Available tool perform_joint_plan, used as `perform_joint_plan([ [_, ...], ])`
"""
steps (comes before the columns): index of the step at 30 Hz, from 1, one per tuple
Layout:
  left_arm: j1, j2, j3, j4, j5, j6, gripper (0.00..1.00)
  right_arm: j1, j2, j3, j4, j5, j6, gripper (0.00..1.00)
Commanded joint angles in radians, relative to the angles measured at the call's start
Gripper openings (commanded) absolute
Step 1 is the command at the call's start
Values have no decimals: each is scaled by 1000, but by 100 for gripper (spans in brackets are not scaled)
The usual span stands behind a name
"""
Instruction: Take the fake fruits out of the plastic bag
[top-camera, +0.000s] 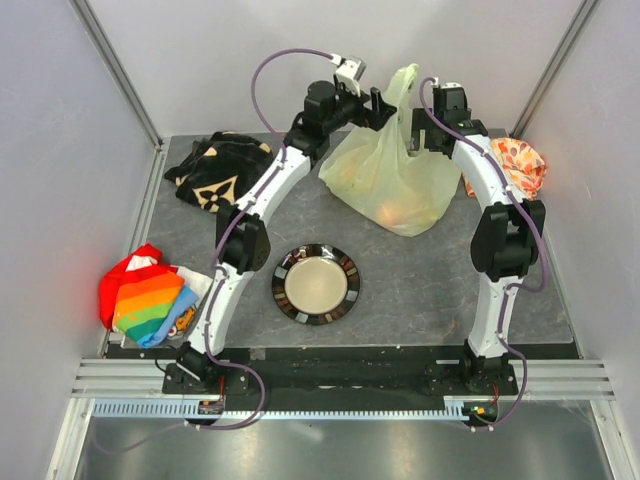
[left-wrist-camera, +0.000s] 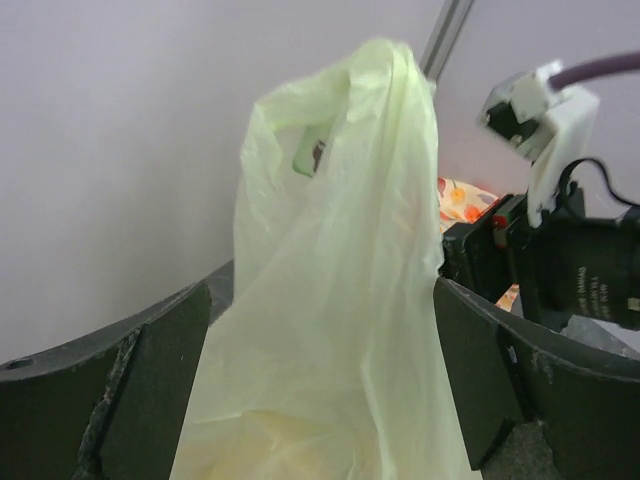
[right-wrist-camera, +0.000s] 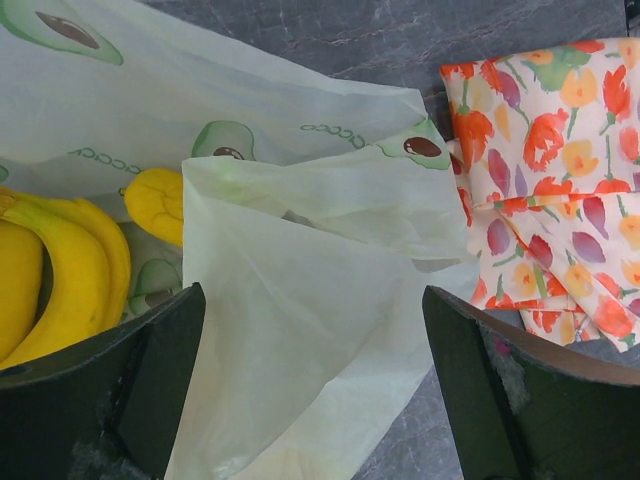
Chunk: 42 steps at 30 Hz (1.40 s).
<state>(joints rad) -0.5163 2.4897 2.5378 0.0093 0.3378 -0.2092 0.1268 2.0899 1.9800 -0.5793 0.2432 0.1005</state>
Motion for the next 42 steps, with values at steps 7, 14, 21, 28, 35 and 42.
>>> perform_joint_plan([
  [7,-71,89,85,192,-128,1,2,14,-30,-21,22,25,-16,74],
  [14,31,-260,-237,58,45,-58,2,8,41,77,45,-33,-85,19],
  [21,75,-773,-864,-37,159,178,2,8,-80,19,4,-86,-148,0],
  [28,76,-1032,-1213,-229,191,269,2,16,-526,-509,-114,-171,-101,0],
  [35,52,-1019,-1133,-222,204,324,62,22,-699,-589,-151,-185,-61,33],
  [42,53,-867,-912,-235,159,251,67,23,-441,-187,-27,-240,-17,72],
])
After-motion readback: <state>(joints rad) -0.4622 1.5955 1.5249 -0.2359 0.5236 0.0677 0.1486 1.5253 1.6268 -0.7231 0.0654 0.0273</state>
